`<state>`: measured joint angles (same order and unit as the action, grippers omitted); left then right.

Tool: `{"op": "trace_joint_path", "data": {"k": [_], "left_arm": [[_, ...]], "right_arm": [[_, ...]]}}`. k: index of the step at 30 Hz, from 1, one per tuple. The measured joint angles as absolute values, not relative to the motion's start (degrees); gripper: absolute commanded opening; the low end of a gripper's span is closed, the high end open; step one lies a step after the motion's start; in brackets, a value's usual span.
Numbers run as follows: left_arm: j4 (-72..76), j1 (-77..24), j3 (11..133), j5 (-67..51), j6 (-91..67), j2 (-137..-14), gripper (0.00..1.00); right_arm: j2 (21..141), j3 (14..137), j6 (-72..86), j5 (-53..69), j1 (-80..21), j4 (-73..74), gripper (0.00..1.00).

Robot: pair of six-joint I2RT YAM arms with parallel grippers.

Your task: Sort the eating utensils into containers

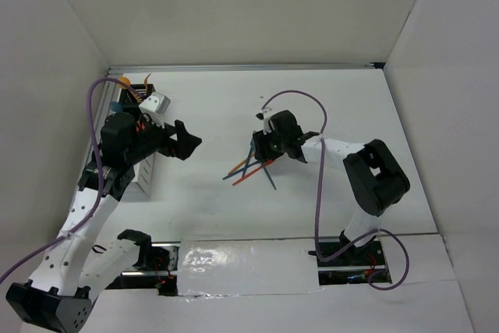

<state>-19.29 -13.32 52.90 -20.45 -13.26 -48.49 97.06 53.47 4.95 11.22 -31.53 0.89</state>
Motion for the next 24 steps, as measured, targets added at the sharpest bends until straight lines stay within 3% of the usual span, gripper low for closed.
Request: {"op": "trace_joint_path", "data": {"k": [12, 13, 14, 16, 18, 24], "left_arm": [[-16.47, -13.32, 52.12, -22.59, -11.88, -49.43, 1.00], [-16.40, -13.32, 52.12, -22.61, -11.88, -49.78, 1.00], [-16.38, -13.32, 52.12, -22.63, -11.90, -49.82, 1.00], [-16.27, -13.32, 52.07, -22.68, -11.92, -49.91, 1.00], [-16.19, -13.32, 52.05, -22.87, -11.97, -49.91, 1.00], [-14.46, -13.32, 51.20, -28.05, -12.86, -51.62, 1.00]], "right_arm": [[106.04, 59.70, 2.92, 6.17, -34.89, 0.64, 0.38], [106.28, 60.07, 2.83, 5.65, -34.98, 0.62, 0.24], [106.39, 60.18, 2.76, 5.17, -35.00, 0.62, 0.24], [106.48, 60.25, 2.39, 4.45, -35.00, 0.99, 0.08], [106.54, 60.40, 2.24, 3.60, -35.00, 1.26, 0.00], [105.84, 60.75, 4.58, 2.66, -35.00, 2.42, 0.00]]}}
